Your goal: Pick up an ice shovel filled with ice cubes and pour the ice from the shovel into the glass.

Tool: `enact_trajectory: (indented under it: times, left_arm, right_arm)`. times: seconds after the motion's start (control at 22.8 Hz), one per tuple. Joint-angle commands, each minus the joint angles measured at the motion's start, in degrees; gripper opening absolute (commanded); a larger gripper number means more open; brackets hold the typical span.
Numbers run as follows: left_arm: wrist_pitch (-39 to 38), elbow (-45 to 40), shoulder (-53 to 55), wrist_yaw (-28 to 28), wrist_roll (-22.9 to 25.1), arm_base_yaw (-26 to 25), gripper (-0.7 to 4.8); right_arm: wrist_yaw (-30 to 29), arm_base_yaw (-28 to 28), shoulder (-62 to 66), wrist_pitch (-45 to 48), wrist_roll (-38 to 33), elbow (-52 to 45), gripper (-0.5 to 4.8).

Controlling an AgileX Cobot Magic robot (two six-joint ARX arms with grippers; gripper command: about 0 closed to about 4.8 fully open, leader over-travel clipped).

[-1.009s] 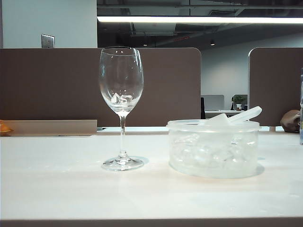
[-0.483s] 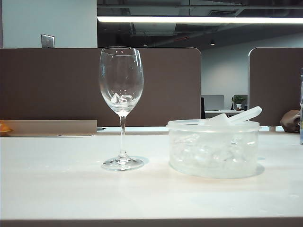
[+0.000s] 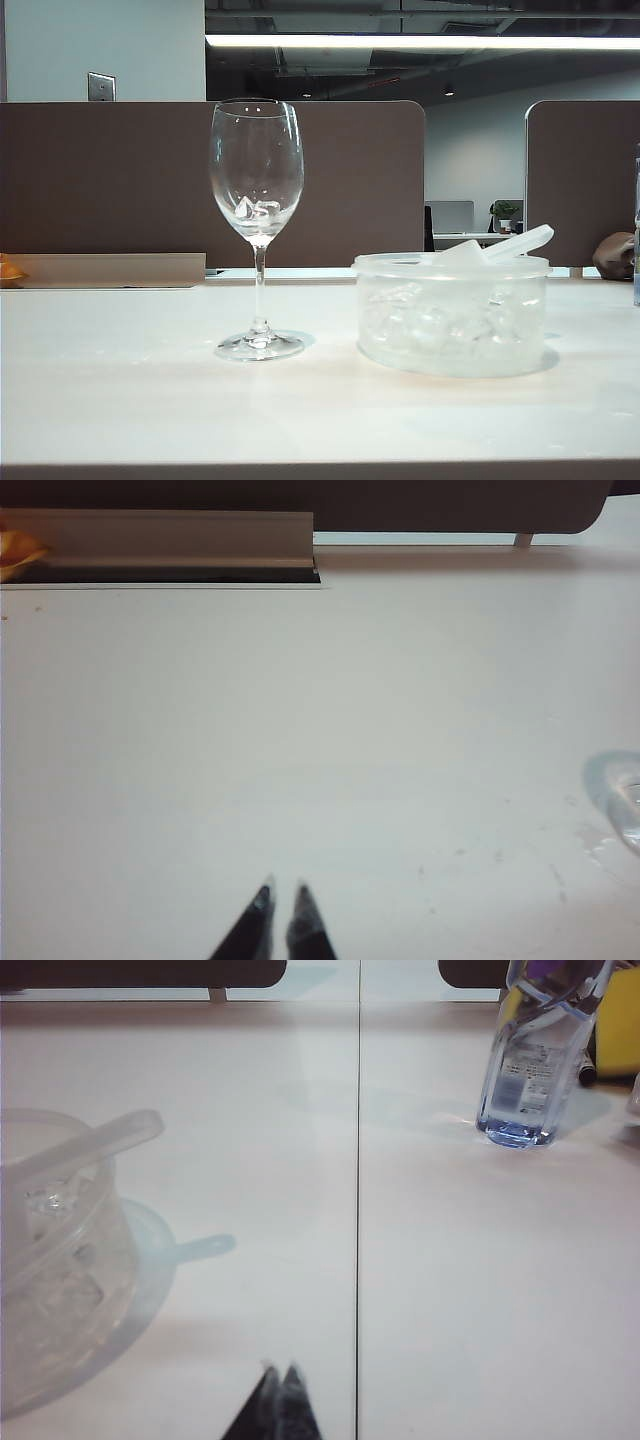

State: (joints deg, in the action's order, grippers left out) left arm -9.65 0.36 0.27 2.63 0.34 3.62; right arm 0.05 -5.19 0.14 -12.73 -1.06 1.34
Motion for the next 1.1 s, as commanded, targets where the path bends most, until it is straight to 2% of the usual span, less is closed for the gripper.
enact_trajectory:
  times: [0.04, 0.18, 0.53, 1.1]
  left_arm:
    - [0.5, 0.1, 0.0, 0.2, -0.2, -2.6, 0.29]
    - [0.5, 0.1, 0.0, 0.0, -0.2, -4.1, 0.29]
    - [0.5, 0.1, 0.0, 0.2, -0.2, -0.6, 0.29]
    - [0.5, 0.1, 0.1, 0.0, -0.2, -0.7, 0.29]
  right_arm:
    - [0.3, 0.0, 0.0, 0.1, -0.4, -0.2, -0.01]
    - [1.5, 0.0, 0.0, 0.2, -0.4, -0.1, -0.01]
    - [1.5, 0.0, 0.0, 0.1, -0.4, -0.1, -0.01]
    - [1.4, 0.0, 0.0, 0.1, -0.4, -0.1, -0.01]
